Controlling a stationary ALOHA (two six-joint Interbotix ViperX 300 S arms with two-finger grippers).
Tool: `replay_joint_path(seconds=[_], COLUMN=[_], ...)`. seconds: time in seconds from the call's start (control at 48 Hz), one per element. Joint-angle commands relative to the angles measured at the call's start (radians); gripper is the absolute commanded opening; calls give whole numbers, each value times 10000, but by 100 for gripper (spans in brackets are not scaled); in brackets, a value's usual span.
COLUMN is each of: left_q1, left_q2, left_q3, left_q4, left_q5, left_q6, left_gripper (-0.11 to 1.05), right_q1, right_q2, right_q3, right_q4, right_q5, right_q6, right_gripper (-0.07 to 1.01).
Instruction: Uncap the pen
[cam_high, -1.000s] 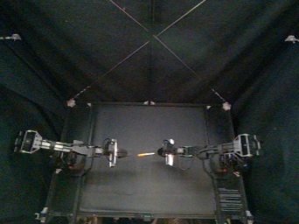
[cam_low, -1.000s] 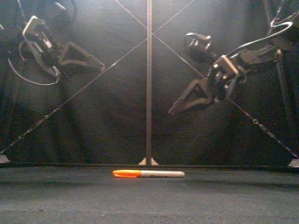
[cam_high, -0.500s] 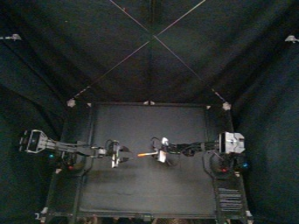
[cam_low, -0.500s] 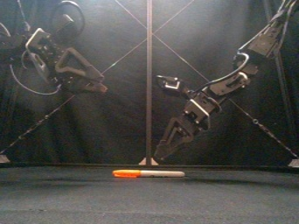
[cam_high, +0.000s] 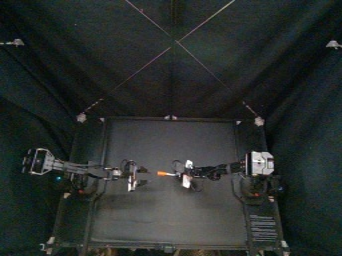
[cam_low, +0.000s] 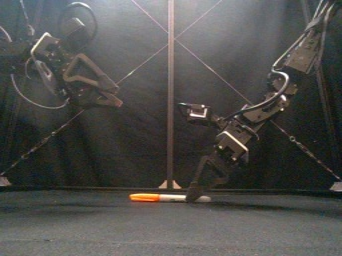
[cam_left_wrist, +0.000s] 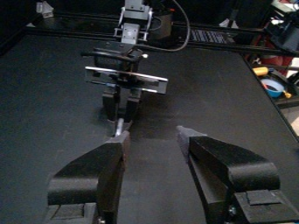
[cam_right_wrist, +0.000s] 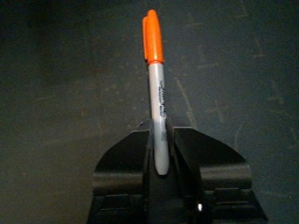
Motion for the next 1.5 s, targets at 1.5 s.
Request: replay_joint_path(seconds=[1.5], left_q1=[368], left_q2=[1887], left_q3=[-1948], left_q4=[414], left_q5=[3528], left_q6=[0], left_gripper=[80], right_q1=[844], right_q2=[-1841], right_q3=[-1319], right_q4=[-445], right_q5=[997], right_q6=[-123], right_gripper=[45])
